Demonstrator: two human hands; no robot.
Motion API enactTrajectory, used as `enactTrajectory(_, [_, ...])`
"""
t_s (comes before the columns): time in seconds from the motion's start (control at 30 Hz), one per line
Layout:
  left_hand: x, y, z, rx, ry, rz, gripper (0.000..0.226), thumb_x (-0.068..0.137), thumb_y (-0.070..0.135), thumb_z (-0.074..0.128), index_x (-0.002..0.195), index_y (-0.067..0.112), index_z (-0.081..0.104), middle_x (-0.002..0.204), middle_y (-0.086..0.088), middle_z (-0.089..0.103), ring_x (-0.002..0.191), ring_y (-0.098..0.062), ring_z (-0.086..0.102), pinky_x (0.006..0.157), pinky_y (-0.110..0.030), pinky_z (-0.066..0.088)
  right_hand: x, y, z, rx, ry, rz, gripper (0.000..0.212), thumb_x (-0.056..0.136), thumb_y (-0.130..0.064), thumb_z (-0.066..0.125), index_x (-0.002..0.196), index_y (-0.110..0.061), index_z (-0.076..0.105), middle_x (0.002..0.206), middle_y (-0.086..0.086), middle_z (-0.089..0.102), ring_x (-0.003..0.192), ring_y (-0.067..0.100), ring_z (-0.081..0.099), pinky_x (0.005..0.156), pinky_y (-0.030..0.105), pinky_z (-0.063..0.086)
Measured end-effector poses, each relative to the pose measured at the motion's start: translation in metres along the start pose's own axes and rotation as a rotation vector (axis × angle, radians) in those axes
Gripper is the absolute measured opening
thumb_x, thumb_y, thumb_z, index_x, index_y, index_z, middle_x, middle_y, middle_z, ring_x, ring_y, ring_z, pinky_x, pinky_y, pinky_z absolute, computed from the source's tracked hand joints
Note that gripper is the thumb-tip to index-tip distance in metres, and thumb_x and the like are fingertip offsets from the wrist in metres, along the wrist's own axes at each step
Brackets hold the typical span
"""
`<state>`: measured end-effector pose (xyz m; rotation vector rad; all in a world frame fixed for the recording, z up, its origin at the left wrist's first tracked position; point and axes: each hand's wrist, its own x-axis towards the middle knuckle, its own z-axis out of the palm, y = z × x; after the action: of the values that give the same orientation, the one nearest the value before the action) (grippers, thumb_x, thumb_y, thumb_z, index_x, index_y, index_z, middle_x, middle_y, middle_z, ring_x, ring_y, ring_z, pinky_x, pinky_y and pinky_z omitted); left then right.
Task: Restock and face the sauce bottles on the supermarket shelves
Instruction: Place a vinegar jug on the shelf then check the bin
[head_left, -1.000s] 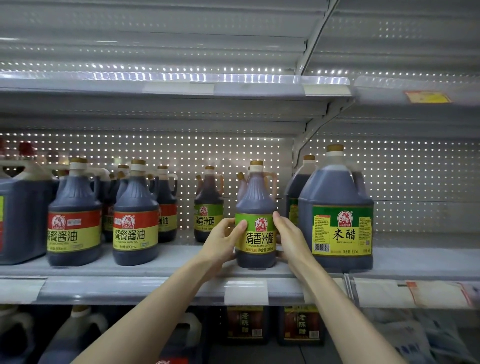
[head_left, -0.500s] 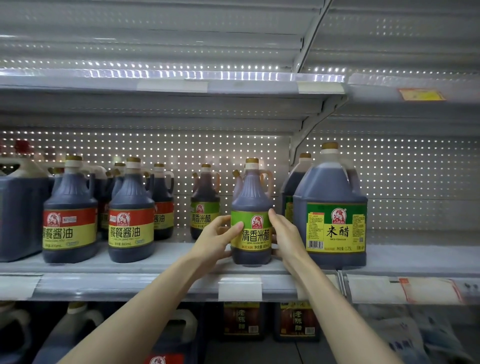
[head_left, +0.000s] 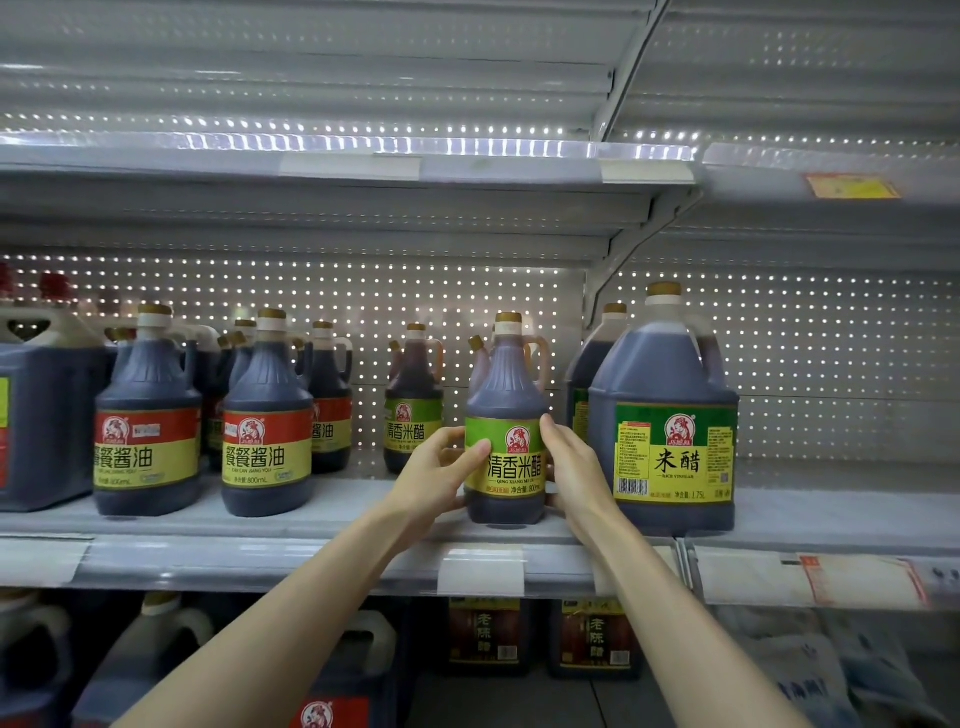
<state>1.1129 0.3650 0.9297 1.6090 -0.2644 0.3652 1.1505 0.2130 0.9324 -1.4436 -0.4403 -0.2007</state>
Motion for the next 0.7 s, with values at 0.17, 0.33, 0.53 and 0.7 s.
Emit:
enactTrajectory(0.17, [-0.0003, -0.0012, -0.0008, -0.001, -0.008, -0.002, 0.035, 0.095, 0.026, 0.056, 0.128, 0.016, 0.05, 0.116, -0.007, 0.064, 0.105, -0.016, 0.062, 0.077, -0.032, 0.053, 0.0025, 0.002, -0.0002, -0.008, -0.005, 0.011, 0.019, 0.102, -0.04, 0.038, 0.102, -0.033, 0.055, 0.103, -0.006, 0.063, 0.097, 0.011, 0.06, 0.089, 0.037, 0.051])
enactTrajectory(0.33, [0.0014, -0.0023, -0.0034, -0.024, -0.022, -0.006, 0.04, 0.092, 0.026, 0.06, 0.13, 0.024, 0.047, 0.115, -0.005, 0.065, 0.107, -0.019, 0.063, 0.091, -0.043, 0.052, 0.0043, 0.0018, 0.0004, 0.0, -0.019, 0.023, 0.02, 0.102, -0.041, 0.036, 0.11, -0.034, 0.053, 0.106, -0.008, 0.063, 0.105, 0.015, 0.058, 0.1, 0.044, 0.047])
enactTrajectory(0.53, [0.0019, -0.0029, -0.0036, -0.018, -0.037, 0.007, 0.04, 0.092, 0.025, 0.059, 0.13, 0.023, 0.047, 0.115, -0.007, 0.065, 0.105, -0.018, 0.064, 0.081, -0.034, 0.054, 0.0034, 0.0026, 0.0001, -0.004, -0.021, 0.016, 0.018, 0.102, -0.04, 0.036, 0.103, -0.037, 0.053, 0.106, -0.008, 0.062, 0.101, 0.011, 0.058, 0.099, 0.044, 0.047])
enactTrajectory(0.7, [0.0035, -0.0043, -0.005, -0.012, -0.042, -0.005, 0.043, 0.093, 0.026, 0.059, 0.134, 0.021, 0.046, 0.116, -0.007, 0.066, 0.107, -0.018, 0.063, 0.082, -0.035, 0.054, 0.0033, 0.0025, 0.0001, -0.015, -0.019, 0.016, 0.02, 0.102, -0.039, 0.036, 0.095, -0.036, 0.055, 0.103, -0.008, 0.062, 0.1, 0.011, 0.058, 0.097, 0.044, 0.048])
